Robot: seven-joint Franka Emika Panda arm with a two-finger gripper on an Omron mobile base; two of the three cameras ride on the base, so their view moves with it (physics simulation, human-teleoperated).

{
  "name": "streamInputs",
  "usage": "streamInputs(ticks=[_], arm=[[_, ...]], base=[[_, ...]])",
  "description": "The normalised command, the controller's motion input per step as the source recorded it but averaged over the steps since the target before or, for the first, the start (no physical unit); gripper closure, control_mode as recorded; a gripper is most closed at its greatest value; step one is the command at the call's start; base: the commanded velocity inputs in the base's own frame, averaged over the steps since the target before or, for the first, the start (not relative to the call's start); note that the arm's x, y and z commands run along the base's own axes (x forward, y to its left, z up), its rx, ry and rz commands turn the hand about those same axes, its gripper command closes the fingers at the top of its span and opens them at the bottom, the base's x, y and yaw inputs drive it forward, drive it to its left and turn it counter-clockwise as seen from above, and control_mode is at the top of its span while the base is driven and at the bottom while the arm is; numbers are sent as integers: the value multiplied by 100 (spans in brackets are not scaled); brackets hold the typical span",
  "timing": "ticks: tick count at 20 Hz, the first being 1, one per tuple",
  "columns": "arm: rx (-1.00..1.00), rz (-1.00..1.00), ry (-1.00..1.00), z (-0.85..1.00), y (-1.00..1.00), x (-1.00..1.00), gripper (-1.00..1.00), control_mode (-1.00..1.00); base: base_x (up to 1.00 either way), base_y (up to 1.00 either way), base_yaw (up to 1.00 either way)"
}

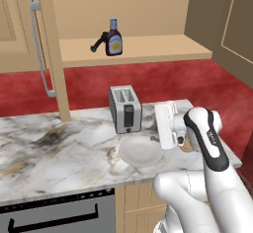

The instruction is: Pick the fish from the plate and place it on the cutting board. Then pick the condiment bottle from the cabinet and place it next to the cutting board.

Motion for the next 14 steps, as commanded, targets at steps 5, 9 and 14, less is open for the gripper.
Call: streamInputs(ticks=[5,9,14], arm=[[18,-15,9,0,36,0,-100,-100],[22,-15,14,0,33,0,-100,-100],[27,-15,19,0,29,0,-100,-100]], base=[[0,0,0],[0,0,0],[0,0,0]])
